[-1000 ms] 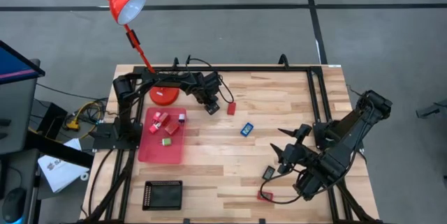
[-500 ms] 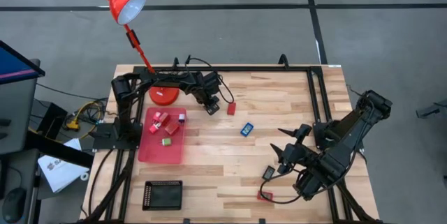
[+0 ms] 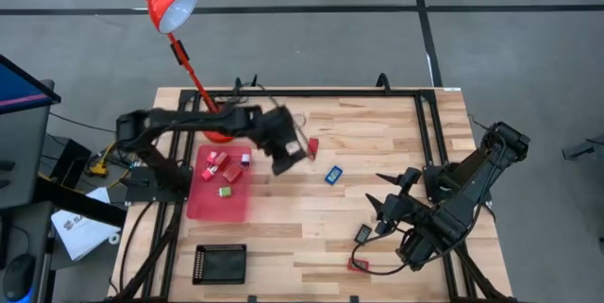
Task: Pick & Place Office items
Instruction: Put the top black digital timer into the black bin
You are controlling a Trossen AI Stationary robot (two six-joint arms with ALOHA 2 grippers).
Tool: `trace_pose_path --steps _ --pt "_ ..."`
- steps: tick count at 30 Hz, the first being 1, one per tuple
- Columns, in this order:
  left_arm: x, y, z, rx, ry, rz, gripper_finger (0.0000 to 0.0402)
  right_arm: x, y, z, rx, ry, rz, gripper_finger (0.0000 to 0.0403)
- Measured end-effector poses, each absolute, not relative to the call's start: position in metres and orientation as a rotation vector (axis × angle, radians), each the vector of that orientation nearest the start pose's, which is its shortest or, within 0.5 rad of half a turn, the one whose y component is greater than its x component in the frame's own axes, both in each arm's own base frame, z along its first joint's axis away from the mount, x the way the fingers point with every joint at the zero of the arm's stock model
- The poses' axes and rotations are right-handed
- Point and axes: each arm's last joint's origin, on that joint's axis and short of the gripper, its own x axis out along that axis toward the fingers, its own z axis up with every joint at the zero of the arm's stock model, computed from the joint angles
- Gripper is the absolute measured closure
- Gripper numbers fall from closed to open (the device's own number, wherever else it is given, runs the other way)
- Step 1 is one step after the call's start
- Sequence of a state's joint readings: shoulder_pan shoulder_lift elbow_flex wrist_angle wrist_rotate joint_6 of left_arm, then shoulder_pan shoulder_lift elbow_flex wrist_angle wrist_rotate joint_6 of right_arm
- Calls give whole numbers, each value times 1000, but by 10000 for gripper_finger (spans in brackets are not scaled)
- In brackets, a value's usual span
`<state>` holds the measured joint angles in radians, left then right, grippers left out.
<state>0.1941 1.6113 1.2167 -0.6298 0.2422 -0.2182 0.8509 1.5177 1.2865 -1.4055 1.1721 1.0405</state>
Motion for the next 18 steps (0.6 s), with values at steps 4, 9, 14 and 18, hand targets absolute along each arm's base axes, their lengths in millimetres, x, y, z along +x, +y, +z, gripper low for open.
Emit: trace_pose_path --steps 4,9,14,18 --pt "308 1 263 -422 1005 -17 245 186 172 291 -422 582 -601 117" --pt "280 -62 268 -419 1011 -41 243 187 172 291 -431 558 -608 117" --pt "252 -106 262 -463 1044 -27 244 188 170 292 -413 540 -627 117" --pt "231 -133 251 -536 1101 -5 243 188 170 292 -382 530 -635 117"
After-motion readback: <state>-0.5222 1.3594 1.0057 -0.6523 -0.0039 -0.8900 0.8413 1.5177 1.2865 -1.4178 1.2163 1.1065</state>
